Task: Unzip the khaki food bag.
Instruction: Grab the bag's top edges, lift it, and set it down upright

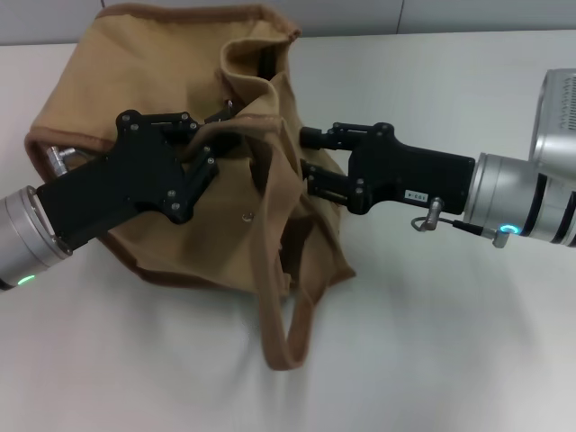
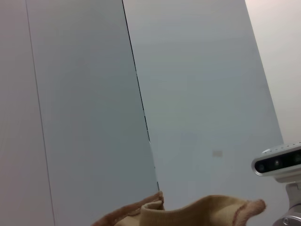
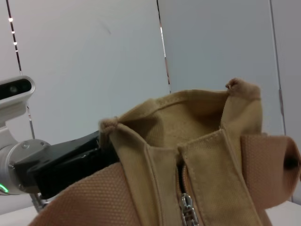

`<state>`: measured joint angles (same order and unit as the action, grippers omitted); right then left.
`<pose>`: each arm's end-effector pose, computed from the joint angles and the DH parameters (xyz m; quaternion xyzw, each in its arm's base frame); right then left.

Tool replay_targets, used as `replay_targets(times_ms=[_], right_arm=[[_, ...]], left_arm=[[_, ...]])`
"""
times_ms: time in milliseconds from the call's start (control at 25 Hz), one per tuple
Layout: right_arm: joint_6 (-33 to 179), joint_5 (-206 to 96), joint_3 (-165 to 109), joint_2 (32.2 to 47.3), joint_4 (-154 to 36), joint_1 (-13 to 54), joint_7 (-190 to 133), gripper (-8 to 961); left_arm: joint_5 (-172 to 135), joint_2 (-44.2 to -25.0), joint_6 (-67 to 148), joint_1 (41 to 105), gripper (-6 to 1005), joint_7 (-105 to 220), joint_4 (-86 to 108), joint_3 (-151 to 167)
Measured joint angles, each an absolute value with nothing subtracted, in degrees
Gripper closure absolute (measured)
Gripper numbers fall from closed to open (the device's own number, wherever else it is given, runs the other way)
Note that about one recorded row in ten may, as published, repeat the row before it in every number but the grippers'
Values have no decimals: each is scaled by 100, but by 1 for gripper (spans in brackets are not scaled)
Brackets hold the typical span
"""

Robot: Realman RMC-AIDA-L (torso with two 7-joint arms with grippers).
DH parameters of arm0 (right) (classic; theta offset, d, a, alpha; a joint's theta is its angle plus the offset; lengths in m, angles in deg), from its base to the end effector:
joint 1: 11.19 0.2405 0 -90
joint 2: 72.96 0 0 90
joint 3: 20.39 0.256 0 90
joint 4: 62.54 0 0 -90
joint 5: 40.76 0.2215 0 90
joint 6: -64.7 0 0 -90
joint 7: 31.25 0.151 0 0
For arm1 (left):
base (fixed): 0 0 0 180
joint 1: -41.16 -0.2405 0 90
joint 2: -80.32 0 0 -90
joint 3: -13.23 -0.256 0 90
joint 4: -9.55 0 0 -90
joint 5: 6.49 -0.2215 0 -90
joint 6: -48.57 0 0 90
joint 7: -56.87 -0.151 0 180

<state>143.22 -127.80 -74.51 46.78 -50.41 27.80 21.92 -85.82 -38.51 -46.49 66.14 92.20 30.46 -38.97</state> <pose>0.2199 0.3523 -0.0810 -0.9209 0.1363 0.3313 0.1535 -0.2539 0.3057 -0.0204 -0.8747 0.0106 -0.4075 0.2621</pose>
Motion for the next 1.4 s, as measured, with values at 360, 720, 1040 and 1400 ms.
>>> replay_targets(times_ms=[360, 720, 1040, 1400], right_arm=[[14665, -12774, -7753, 4684, -5020, 2795, 2182, 477], [14982, -12798, -7773, 4684, -5022, 2763, 2118, 481], [15142, -12807, -7860, 4684, -5048, 2739, 2061, 484], [15164, -12812, -7965, 4684, -5057, 2739, 2043, 579]], left_arm=[[-8579, -3850, -4650, 6612, 915, 9217, 3023, -3897], [-8576, -3850, -4643, 6617, 914, 9151, 2973, -3898], [-8576, -3850, -4620, 6616, 914, 9149, 2974, -3898], [-8577, -3851, -4601, 6642, 914, 9149, 2973, -3897]])
